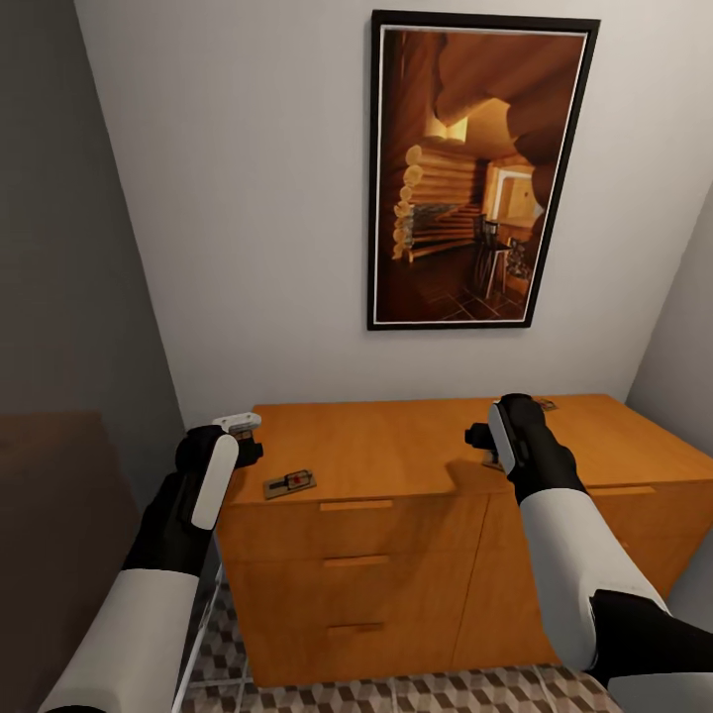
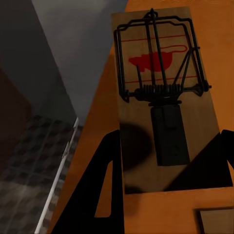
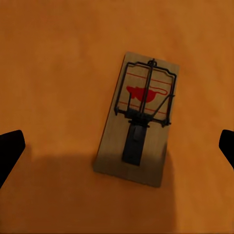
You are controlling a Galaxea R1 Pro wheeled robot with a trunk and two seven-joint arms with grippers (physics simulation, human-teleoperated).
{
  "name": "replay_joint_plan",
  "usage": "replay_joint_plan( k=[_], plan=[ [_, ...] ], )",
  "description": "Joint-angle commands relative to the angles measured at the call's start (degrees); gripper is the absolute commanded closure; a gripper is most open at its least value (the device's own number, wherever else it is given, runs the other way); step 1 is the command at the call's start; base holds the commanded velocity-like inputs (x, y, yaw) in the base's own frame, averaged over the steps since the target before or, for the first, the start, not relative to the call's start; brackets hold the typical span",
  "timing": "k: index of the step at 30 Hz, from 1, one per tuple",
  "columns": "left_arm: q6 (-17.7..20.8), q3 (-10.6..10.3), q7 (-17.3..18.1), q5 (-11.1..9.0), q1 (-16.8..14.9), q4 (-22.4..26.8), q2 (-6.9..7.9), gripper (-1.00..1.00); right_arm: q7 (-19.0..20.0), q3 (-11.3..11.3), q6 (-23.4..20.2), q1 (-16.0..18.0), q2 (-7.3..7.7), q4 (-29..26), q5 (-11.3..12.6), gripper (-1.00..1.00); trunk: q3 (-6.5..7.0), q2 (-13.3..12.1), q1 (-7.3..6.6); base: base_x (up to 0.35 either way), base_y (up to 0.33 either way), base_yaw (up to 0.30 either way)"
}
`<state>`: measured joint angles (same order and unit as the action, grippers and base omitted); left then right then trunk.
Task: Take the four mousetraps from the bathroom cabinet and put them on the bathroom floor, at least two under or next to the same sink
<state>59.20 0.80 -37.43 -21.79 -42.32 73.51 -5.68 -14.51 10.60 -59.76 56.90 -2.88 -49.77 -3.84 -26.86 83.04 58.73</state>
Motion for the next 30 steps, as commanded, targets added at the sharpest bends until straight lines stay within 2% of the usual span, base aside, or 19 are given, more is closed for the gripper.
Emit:
replay_joint_plan(
  k=[1,17,24,30],
  plan=[
    [0.14,0.08,-0.45,-0.54,-0.05,0.05,-0.05,1.0,0.18,0.19,-0.24,0.05,-0.07,0.0,-0.38,-1.0,-0.07,0.04,0.0,0.018,0.0,0.0],
    [0.06,0.08,-0.45,-0.56,-0.05,0.05,-0.04,1.0,0.18,0.32,-0.24,0.05,0.18,0.42,-0.3,-1.0,-0.07,0.04,0.0,0.003,0.0,0.0],
    [0.04,0.08,-0.45,-0.61,-0.05,0.05,-0.1,1.0,0.18,0.88,-0.24,0.05,2.64,2.97,-0.22,-1.0,-0.07,0.04,0.0,0.0,0.0,0.0],
    [0.04,0.06,-0.45,-0.62,-0.05,0.05,-0.12,1.0,0.18,1.27,0.24,0.05,3.57,3.96,-0.26,-1.0,-0.07,0.04,0.0,0.0,0.0,0.0]
  ],
)
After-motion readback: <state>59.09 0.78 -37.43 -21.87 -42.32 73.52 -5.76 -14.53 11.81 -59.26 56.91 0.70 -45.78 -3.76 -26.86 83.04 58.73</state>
